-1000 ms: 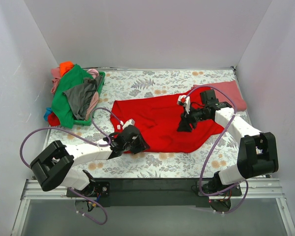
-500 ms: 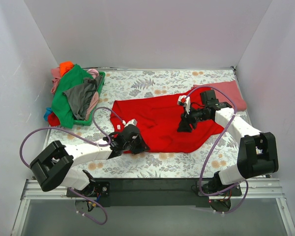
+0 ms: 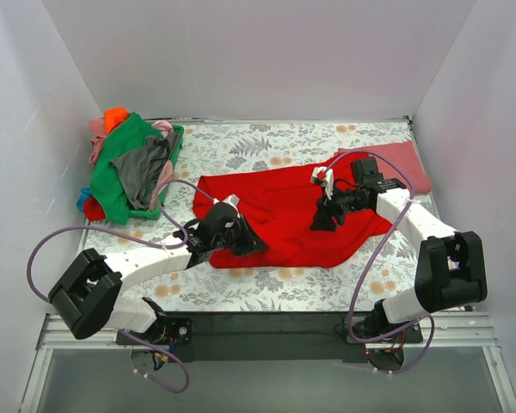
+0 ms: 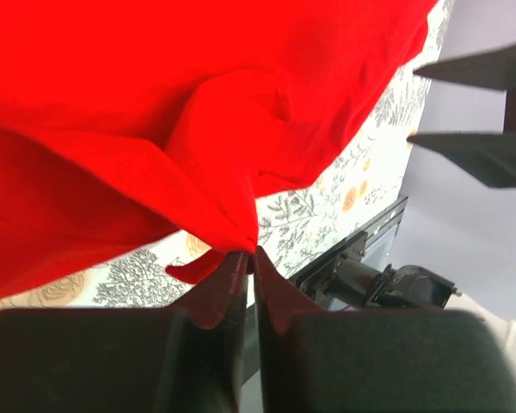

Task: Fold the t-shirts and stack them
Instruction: Fold the tshirt

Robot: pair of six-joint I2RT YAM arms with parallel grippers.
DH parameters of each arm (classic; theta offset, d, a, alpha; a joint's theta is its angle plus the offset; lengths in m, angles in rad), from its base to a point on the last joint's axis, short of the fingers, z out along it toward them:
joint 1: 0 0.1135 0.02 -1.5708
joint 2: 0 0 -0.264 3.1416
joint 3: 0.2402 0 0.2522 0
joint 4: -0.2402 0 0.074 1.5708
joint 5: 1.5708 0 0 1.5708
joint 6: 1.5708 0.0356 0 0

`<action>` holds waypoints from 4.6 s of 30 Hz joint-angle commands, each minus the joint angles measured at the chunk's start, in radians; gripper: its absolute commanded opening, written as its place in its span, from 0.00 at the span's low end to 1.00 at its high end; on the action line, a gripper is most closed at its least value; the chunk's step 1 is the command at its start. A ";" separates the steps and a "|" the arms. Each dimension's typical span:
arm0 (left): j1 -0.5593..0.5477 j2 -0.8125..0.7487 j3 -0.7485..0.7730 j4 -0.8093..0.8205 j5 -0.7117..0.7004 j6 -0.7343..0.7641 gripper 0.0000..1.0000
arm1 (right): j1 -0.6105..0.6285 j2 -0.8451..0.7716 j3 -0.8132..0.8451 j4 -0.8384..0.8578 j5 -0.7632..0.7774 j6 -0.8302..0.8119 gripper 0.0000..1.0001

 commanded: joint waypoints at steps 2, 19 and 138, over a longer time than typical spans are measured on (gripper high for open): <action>0.071 0.029 0.014 0.010 0.052 -0.007 0.14 | -0.008 -0.022 -0.008 0.016 -0.025 -0.020 0.51; 0.129 0.005 0.019 -0.198 0.178 0.262 0.51 | -0.011 -0.015 -0.011 0.016 -0.021 -0.028 0.52; 0.029 -0.475 -0.264 -0.140 0.287 0.222 0.00 | -0.635 0.266 0.061 -0.003 0.487 0.089 0.31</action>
